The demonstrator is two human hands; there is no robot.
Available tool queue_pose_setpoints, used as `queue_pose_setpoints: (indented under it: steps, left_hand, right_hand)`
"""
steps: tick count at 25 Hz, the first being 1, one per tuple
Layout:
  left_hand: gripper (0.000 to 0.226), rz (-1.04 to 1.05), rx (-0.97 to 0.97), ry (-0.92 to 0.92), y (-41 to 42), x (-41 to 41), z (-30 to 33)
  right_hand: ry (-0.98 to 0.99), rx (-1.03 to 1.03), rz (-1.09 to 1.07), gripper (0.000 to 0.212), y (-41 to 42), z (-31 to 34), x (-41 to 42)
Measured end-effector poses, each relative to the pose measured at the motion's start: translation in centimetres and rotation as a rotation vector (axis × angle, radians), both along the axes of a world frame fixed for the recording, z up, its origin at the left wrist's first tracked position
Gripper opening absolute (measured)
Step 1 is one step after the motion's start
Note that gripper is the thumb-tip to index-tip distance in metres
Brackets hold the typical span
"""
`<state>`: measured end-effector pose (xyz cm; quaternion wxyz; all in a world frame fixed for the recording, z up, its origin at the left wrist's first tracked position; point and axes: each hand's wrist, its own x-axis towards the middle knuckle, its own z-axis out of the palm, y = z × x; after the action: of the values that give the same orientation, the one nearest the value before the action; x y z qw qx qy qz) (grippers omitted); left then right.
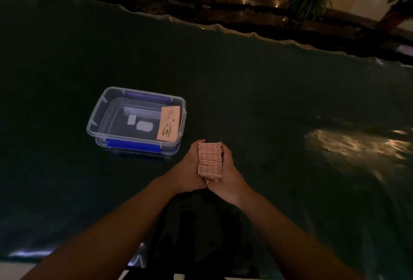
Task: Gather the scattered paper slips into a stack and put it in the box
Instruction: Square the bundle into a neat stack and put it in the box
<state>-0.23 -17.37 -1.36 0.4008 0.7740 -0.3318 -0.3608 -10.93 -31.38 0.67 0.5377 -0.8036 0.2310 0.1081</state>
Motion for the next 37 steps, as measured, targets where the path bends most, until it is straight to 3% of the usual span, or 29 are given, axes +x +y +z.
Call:
queue_pose_setpoints:
  steps: [4, 11, 16, 19, 22, 26, 29, 31, 35, 37]
  left_hand:
    - [0.077, 0.053, 0.029, 0.056, -0.1, -0.3, -0.5]
    - [0.087, 0.157, 0.008, 0.154, 0.5, -0.4, -0.1]
    - [0.095, 0.256, -0.019, 0.384, 1.4, 0.2, 0.8]
    - [0.095, 0.349, -0.066, 0.531, 0.9, -0.3, 1.7]
    - [0.089, 0.377, -0.104, 0.660, 0.2, -1.5, 2.4]
    - [0.079, 0.380, -0.189, 0.850, -0.1, -2.1, 2.7]
    - [0.090, 0.420, -0.258, 0.938, -0.1, -1.7, 2.5]
    - [0.096, 0.422, -0.264, 0.885, 0.0, -1.0, 2.4]
    - [0.093, 0.232, 0.015, 0.388, 0.8, 0.4, 1.6]
    - [0.099, 0.187, 0.063, 0.227, 0.7, 0.6, 1.0]
  right_hand:
    - [0.009, 0.024, -0.028, 0.107, 0.4, -0.9, 0.0]
    - [0.001, 0.109, -0.019, 0.105, -0.2, -0.5, -0.2]
    - [0.035, 0.329, -0.167, 0.095, -0.9, -0.7, -1.9]
    - [0.081, 0.587, -0.384, 0.110, -0.4, -1.2, -3.2]
    - [0.020, 0.749, -0.470, 0.118, -0.1, -1.4, -3.5]
    - [-0.003, 0.667, -0.431, 0.112, -1.2, -0.8, -3.5]
    - [-0.036, 0.568, -0.386, 0.103, -2.1, -0.6, -3.6]
    - [-0.082, 0.510, -0.372, 0.097, -2.4, -0.7, -3.5]
    - [-0.123, 0.301, -0.347, 0.103, -3.5, -0.8, -4.0]
    - [-0.095, 0.185, -0.251, 0.111, -4.0, -0.9, -4.3]
